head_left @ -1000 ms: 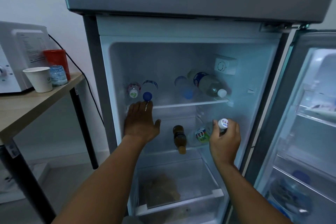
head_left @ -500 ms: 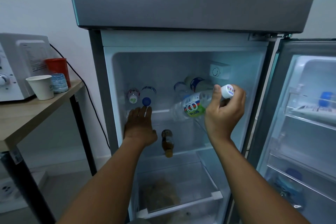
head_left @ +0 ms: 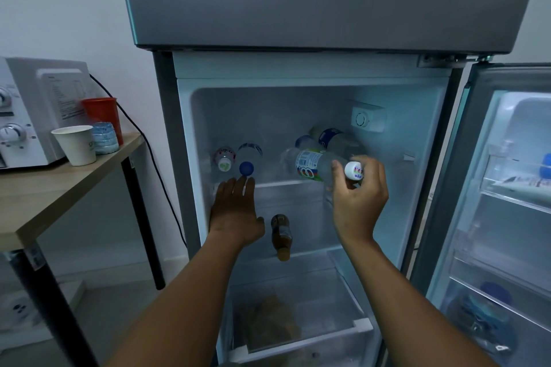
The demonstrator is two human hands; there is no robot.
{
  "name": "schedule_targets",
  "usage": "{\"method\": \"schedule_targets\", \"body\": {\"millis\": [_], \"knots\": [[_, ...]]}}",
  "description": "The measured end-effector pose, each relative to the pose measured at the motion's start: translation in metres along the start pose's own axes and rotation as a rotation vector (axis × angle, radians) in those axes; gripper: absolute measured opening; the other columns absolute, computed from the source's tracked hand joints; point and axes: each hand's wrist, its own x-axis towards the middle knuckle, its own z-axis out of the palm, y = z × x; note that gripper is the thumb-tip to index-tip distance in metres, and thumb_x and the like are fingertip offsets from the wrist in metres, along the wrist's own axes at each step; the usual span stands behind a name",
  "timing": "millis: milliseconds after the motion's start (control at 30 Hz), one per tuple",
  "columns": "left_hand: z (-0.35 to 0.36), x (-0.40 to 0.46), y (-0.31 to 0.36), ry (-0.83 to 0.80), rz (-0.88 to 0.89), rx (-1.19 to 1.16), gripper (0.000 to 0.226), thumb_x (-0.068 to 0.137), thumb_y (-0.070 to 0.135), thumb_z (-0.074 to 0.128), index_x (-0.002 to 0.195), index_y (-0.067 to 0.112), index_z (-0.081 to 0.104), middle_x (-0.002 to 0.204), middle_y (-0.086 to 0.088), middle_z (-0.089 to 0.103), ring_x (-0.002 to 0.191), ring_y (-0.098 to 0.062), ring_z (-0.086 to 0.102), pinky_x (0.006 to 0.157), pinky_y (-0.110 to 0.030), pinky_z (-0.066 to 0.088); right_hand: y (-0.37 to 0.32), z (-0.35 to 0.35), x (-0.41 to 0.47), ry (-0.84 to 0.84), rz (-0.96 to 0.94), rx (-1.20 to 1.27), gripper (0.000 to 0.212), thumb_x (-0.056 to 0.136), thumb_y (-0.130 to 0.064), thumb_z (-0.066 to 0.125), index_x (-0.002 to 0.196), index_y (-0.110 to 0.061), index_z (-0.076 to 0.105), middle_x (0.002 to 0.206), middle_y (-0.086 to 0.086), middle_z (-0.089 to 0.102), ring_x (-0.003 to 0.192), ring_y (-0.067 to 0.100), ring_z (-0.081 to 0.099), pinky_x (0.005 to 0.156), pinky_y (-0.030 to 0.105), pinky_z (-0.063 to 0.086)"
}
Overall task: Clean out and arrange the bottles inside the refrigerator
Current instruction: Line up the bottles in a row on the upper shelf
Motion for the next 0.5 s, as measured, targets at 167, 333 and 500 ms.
{"method": "schedule_targets", "body": {"millis": [167,333,500], "knots": [[0.003,-0.001,0.001,0.061,0.009,0.02,0.091,0.081,0.052,0.056,0.152,0.016,0.014,0.158,-0.008,0.02,0.145,-0.029,0.015,0.121,-0.041,0.008,0.017,0.006,-0.001,-0.169,-0.034,-0.079,0.024,0.079,-0.009,0.078,0.079,-0.004,0.054,0.083,0.008,0.052,0.07,0.013,0.045,0.064,0.01,0.035],[0.0,-0.004,0.005,0.115,0.006,0.019,0.089,0.081,0.053,0.057,0.151,0.014,0.018,0.155,-0.009,0.026,0.141,-0.031,0.022,0.121,-0.041,0.012,0.03,0.023,-0.01,-0.277,-0.011,-0.1,0.012,0.082,-0.008,0.075,0.093,-0.006,0.069,0.098,0.009,0.055,0.079,0.012,0.051,0.07,0.018,0.043],[-0.007,-0.002,0.008,0.109,-0.011,-0.007,0.085,0.087,0.056,0.05,0.152,0.014,0.016,0.157,-0.008,0.022,0.143,-0.029,0.018,0.119,-0.038,0.008,0.031,0.049,-0.009,-0.462,-0.02,-0.131,0.007,0.087,-0.008,0.069,0.092,-0.013,0.07,0.099,0.006,0.046,0.076,0.013,0.05,0.071,0.018,0.045]]}}
